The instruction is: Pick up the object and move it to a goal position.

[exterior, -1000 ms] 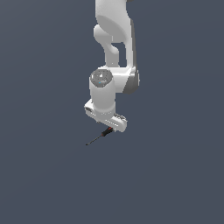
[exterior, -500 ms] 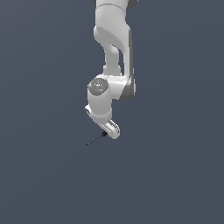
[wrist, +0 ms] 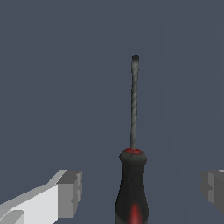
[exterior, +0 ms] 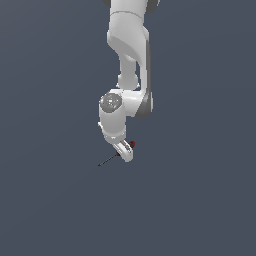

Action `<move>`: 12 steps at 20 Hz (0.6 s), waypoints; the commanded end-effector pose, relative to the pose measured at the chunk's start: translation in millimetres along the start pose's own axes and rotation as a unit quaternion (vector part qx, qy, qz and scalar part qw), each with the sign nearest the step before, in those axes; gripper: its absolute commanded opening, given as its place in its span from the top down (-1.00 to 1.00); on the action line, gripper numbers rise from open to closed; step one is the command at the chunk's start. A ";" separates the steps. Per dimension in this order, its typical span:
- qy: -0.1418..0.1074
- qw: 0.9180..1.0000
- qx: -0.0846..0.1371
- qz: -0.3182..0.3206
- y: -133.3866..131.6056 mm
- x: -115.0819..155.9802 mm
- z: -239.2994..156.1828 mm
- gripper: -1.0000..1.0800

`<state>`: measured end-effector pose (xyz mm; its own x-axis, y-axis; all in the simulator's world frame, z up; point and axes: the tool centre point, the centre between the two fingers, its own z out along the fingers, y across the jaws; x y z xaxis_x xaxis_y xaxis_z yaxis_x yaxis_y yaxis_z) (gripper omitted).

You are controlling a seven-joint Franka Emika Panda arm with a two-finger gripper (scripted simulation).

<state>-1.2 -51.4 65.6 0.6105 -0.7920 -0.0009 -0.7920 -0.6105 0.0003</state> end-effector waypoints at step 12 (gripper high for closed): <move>0.000 1.000 0.000 0.003 1.0 -0.5 32.5 -0.92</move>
<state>-1.7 -51.8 41.3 0.6054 -0.7959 0.0001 -0.7959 -0.6054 -0.0005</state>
